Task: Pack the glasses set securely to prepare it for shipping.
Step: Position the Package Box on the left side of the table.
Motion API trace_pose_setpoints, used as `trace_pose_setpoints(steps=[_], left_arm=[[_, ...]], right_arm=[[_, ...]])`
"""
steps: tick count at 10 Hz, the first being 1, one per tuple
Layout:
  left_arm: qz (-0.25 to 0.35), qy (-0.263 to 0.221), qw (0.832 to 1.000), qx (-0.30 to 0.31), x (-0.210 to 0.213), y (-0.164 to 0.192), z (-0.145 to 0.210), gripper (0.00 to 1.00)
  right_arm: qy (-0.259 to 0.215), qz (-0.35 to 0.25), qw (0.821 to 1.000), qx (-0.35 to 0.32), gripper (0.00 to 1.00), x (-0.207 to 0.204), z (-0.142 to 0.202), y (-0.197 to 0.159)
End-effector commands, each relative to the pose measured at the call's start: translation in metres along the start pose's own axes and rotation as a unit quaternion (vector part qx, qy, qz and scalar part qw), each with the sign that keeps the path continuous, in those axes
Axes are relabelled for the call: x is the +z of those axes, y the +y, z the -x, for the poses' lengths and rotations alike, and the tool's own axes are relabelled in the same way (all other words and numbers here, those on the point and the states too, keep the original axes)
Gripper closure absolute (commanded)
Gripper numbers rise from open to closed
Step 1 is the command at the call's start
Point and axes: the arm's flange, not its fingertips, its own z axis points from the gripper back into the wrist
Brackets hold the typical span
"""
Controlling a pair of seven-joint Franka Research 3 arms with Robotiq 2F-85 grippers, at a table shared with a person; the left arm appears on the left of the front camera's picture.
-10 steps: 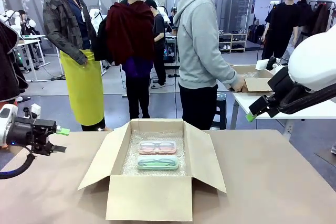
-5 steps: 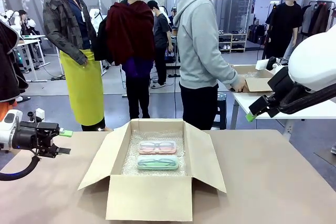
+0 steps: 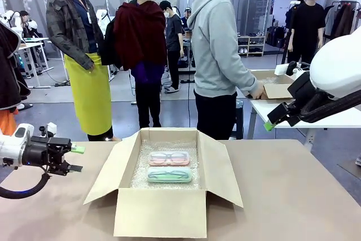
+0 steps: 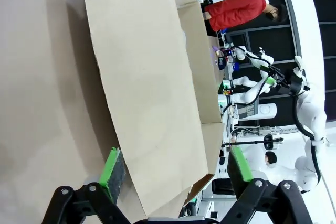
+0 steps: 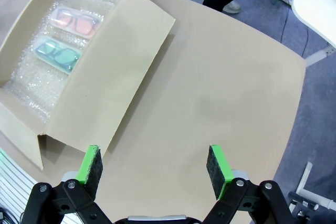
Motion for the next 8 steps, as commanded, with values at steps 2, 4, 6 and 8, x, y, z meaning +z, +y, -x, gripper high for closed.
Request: trace_pose_setpoints(steps=[2, 4, 6, 8], left_arm=[[0.016, -0.016, 1.0, 0.0, -0.014, 0.024, -0.005, 0.0], [0.013, -0.018, 1.0, 0.008, -0.025, 0.037, 0.0, 0.0], [0.017, -0.012, 1.0, 0.014, -0.039, 0.043, 0.003, 0.0], [0.019, -0.004, 1.0, 0.02, -0.053, 0.045, 0.006, 0.0]], right_arm=[[0.003, -0.002, 1.0, 0.004, 0.0, 0.002, 0.0, 0.0], [0.003, -0.002, 1.0, 0.004, 0.0, 0.002, 0.0, 0.0], [0.003, -0.002, 1.0, 0.004, 0.0, 0.002, 0.0, 0.0], [0.003, -0.002, 1.0, 0.004, 0.0, 0.002, 0.0, 0.0]])
